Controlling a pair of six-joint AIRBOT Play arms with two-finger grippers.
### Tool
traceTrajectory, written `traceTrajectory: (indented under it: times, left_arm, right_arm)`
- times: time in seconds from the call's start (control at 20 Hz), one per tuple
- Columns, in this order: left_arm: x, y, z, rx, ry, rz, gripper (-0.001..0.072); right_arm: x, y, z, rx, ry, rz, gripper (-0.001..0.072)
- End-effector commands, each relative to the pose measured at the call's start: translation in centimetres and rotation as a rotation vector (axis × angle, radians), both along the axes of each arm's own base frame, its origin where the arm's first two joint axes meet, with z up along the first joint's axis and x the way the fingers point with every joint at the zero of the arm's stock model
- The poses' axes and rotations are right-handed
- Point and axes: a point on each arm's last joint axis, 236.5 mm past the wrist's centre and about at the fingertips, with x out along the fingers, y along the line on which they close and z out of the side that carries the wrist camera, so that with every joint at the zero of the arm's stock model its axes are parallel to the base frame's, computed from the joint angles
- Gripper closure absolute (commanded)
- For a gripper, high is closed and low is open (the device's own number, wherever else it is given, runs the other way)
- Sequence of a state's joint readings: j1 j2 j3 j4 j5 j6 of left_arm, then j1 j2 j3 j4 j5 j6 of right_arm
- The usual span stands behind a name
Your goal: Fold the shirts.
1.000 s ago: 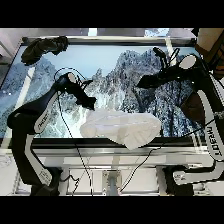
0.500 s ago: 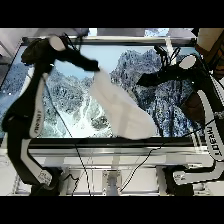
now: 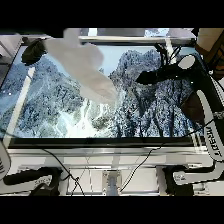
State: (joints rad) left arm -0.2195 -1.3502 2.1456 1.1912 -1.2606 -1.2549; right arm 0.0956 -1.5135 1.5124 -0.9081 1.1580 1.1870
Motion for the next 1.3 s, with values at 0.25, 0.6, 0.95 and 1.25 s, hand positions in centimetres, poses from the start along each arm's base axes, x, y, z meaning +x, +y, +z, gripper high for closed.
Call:
traceTrajectory:
  times: [0.25, 0.6, 0.95, 1.25]
  left_arm:
    - [-3.1, -4.3, -4.5, -0.059, 0.189, -0.153, 0.0697]
    - [-2.2, -7.6, -11.3, 0.018, 0.365, -0.227, 0.0696]
    - [-2.0, -10.5, -14.1, 0.047, 0.412, -0.274, 0.0696]
    - [0.2, -9.4, -13.6, 0.064, 0.338, -0.199, 0.0696]
  right_arm:
    - [-2.3, 10.8, 5.4, 0.278, -0.094, 0.160, 0.0265]
    - [-5.1, 14.9, 9.3, 0.476, -0.082, 0.256, 0.0204]
    - [-8.0, 17.8, 7.7, 0.401, -0.066, 0.349, 0.0191]
    - [-8.7, 16.0, 2.5, 0.149, -0.015, 0.354, 0.0192]
